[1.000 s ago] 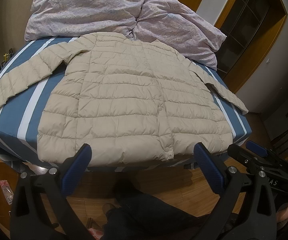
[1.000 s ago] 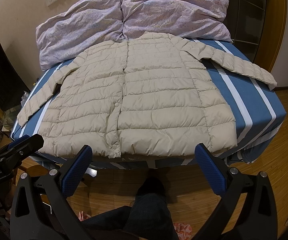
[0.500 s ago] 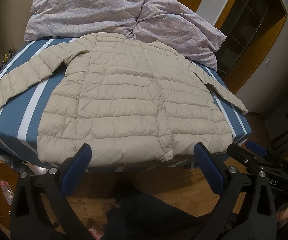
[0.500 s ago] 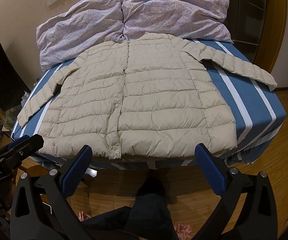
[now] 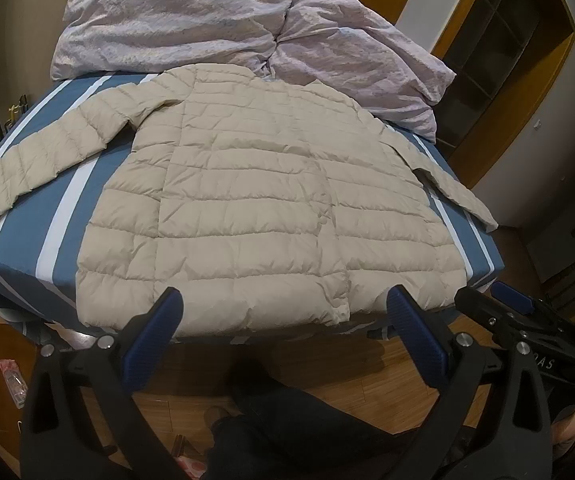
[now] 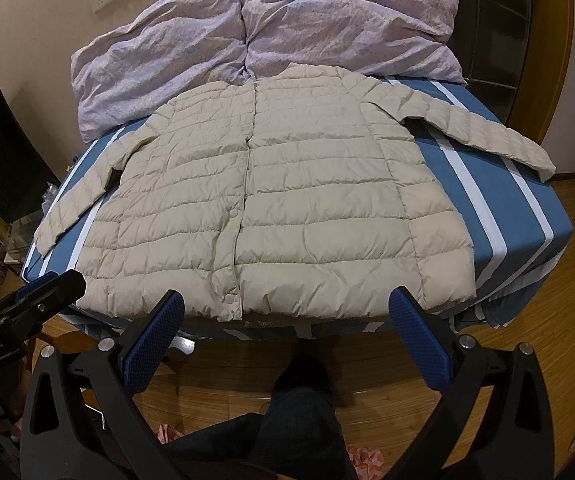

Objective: Fold large clothes

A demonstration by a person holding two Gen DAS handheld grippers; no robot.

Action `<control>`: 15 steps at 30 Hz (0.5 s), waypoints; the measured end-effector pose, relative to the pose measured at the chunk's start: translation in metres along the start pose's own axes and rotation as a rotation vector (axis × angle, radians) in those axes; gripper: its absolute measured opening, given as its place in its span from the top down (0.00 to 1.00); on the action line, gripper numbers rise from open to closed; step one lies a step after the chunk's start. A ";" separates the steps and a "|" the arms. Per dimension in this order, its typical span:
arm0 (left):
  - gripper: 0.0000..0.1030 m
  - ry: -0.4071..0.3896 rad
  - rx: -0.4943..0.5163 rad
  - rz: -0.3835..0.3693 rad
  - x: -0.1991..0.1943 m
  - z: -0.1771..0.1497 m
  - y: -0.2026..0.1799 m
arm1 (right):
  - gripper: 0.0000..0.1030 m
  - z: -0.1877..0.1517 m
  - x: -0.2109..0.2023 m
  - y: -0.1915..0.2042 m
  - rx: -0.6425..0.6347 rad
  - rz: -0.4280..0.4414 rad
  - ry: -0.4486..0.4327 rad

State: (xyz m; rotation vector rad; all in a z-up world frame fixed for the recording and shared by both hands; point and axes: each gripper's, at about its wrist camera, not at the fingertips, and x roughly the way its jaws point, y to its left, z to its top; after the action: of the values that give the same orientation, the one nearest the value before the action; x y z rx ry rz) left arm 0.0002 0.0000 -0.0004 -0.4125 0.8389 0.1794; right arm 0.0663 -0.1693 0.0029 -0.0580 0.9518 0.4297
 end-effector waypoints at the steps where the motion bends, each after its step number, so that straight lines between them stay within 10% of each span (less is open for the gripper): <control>1: 0.02 0.001 0.000 0.000 0.000 0.000 0.000 | 0.01 0.001 0.000 0.000 0.000 0.000 0.001; 15: 0.02 0.040 -0.029 0.014 0.025 0.023 0.013 | 0.01 0.027 0.024 -0.013 0.041 -0.021 0.030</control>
State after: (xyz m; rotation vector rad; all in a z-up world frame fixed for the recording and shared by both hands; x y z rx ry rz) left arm 0.0277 0.0209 -0.0091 -0.4392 0.8795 0.1968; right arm 0.1039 -0.1667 -0.0022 -0.0375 0.9883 0.3906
